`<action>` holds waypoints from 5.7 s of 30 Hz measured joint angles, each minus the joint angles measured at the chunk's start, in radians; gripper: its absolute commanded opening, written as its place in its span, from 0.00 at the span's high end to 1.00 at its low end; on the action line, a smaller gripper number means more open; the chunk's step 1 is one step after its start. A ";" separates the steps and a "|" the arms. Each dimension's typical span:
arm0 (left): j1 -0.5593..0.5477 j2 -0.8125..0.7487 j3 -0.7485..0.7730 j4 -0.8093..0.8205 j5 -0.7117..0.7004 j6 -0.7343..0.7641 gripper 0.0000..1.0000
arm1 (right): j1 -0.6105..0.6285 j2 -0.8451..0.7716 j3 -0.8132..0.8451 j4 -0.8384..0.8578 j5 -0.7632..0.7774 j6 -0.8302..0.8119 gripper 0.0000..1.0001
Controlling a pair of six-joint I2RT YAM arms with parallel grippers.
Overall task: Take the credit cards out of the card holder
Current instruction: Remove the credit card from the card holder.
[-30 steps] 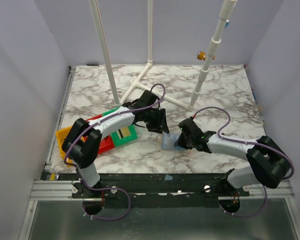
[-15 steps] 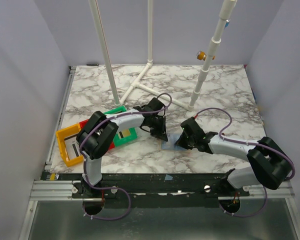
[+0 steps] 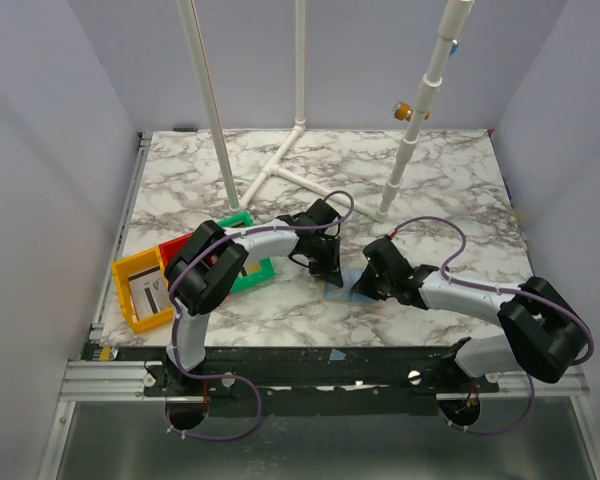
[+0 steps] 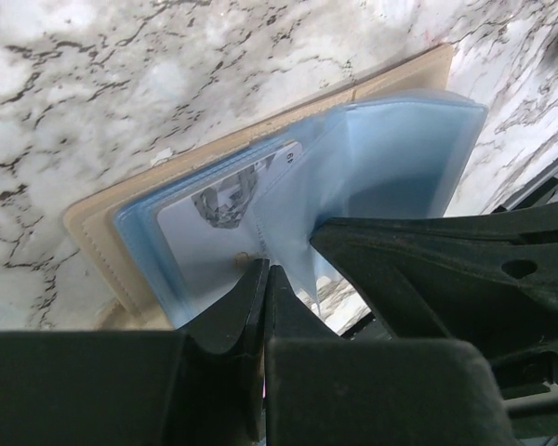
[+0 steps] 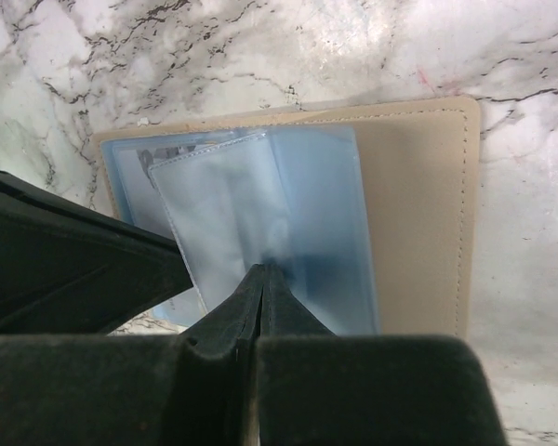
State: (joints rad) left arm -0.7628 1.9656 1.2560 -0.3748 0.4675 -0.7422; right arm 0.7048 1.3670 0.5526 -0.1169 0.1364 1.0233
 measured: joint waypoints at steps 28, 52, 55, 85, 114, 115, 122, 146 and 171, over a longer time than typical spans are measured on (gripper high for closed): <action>-0.031 0.034 0.117 -0.024 0.000 -0.007 1.00 | 0.000 -0.257 0.055 -0.262 0.127 -0.030 0.99; -0.080 0.189 0.300 -0.082 -0.003 -0.010 1.00 | 0.000 -0.303 0.078 -0.360 0.182 -0.031 0.99; -0.084 0.219 0.320 -0.085 -0.002 -0.016 1.00 | 0.000 -0.311 0.085 -0.365 0.186 -0.035 0.99; 0.011 -0.088 0.170 -0.129 -0.091 0.042 1.00 | 0.000 -0.263 0.129 -0.363 0.184 -0.072 0.99; 0.148 -0.326 -0.147 -0.095 -0.140 0.062 1.00 | 0.018 -0.039 0.195 -0.242 0.084 -0.150 0.46; 0.149 -0.329 -0.151 -0.094 -0.141 0.062 1.00 | 0.025 -0.026 0.204 -0.238 0.084 -0.151 0.42; 0.161 -0.355 -0.169 -0.089 -0.142 0.065 1.00 | 0.111 0.092 0.295 -0.244 0.115 -0.168 0.33; 0.179 -0.375 -0.200 -0.079 -0.142 0.069 1.00 | 0.227 0.277 0.416 -0.365 0.261 -0.168 0.39; 0.180 -0.375 -0.200 -0.077 -0.141 0.080 1.00 | 0.245 0.323 0.444 -0.398 0.288 -0.167 0.47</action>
State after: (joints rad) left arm -0.5823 1.5906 1.0557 -0.4519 0.3264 -0.6621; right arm 0.9501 1.6905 0.9966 -0.5148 0.4244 0.8558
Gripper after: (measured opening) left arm 0.008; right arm 0.564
